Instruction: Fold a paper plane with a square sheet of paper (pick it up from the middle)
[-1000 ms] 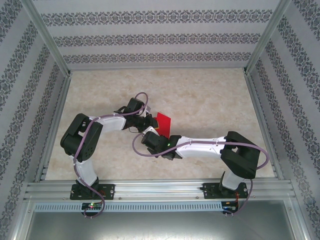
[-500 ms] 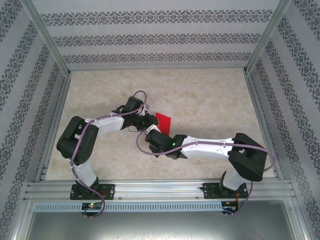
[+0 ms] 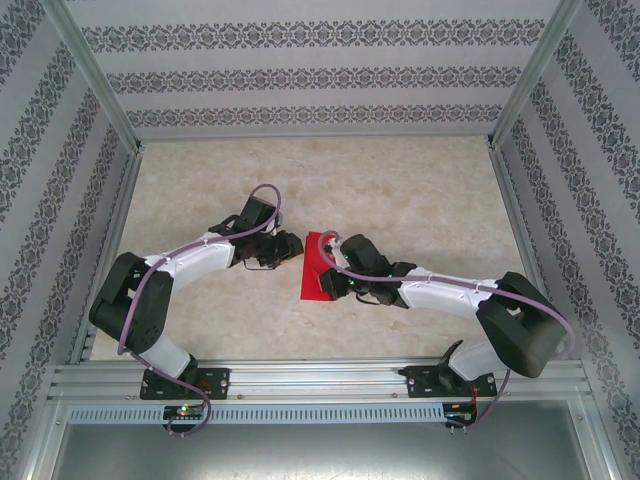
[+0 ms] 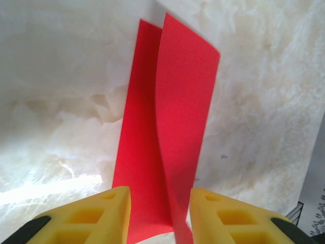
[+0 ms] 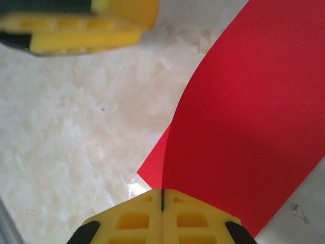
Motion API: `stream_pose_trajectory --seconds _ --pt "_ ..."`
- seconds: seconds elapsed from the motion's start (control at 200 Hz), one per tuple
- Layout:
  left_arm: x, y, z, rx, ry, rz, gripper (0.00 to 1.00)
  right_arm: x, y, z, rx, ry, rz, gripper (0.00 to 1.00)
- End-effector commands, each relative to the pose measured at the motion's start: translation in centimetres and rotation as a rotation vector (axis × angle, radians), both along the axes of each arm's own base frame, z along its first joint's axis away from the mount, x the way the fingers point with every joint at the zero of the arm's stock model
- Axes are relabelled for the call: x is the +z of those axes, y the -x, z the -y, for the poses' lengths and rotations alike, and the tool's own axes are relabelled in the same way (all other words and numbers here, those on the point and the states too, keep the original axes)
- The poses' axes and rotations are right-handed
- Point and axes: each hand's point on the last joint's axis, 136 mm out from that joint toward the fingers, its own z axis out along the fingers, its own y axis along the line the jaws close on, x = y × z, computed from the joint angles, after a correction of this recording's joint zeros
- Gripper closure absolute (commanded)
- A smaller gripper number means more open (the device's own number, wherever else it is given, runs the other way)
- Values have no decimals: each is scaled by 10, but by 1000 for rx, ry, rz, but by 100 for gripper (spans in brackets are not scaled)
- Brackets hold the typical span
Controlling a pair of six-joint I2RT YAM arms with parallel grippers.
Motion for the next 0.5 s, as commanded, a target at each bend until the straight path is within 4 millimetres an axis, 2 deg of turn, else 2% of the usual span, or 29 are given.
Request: stream_pose_trajectory --seconds 0.0,0.275,0.495 --pt "-9 19 2 -43 -24 -28 64 10 5 -10 45 -120 -46 100" --pt "-20 40 8 -81 -25 -54 69 -3 -2 1 13 -130 -108 100" --pt "-29 44 21 -134 -44 -81 73 -14 -6 15 -14 -92 -161 100"
